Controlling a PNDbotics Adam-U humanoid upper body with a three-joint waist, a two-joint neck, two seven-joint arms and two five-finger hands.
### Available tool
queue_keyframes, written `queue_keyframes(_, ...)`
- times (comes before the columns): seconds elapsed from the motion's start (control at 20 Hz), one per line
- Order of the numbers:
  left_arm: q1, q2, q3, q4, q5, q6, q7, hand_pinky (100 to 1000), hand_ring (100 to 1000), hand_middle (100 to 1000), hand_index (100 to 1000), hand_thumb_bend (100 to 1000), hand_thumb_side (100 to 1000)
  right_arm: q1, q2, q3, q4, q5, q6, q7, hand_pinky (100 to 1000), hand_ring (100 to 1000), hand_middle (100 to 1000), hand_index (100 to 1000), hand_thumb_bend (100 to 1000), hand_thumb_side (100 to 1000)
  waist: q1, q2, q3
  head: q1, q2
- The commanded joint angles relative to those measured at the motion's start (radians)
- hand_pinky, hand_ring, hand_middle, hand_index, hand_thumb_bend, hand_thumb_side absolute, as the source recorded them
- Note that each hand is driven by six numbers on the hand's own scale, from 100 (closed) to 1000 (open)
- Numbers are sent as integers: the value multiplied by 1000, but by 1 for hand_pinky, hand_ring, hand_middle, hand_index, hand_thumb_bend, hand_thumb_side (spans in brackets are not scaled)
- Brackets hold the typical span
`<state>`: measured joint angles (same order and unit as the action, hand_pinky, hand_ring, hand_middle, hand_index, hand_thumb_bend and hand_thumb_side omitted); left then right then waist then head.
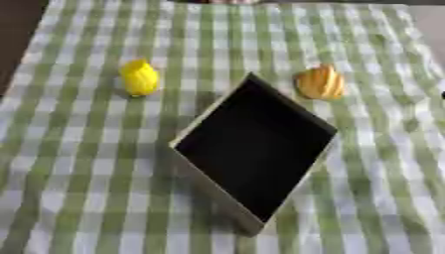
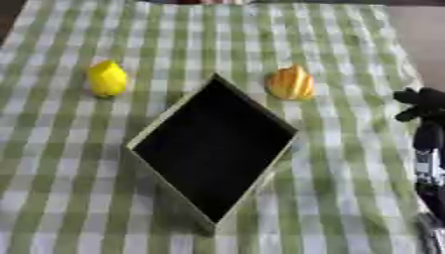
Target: Pick up objects on the table and place them in the box.
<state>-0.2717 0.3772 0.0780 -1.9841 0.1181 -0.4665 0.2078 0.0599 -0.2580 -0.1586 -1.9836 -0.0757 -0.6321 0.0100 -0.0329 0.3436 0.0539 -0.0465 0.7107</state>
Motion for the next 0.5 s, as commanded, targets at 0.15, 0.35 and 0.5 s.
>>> queue_keyframes(0.15,-7,19,4,-16,-2,0,-5,774,636,688,857,100,618,27,-129,-13,-16,33,-73,-25,902,772,509,806,100,514,-3,-16,-1,10,-1)
queue_keyframes(0.35,-5,23,4,-16,-4,1,-6,775,635,688,857,100,617,53,-281,-32,-16,90,-99,-69,897,788,516,823,100,467,-8,-15,-2,9,-2)
queue_keyframes(0.5,-4,28,4,-16,-5,1,-5,775,635,687,857,100,617,64,-419,-48,-16,140,-66,-108,896,797,522,833,100,447,-12,-16,-3,7,-3)
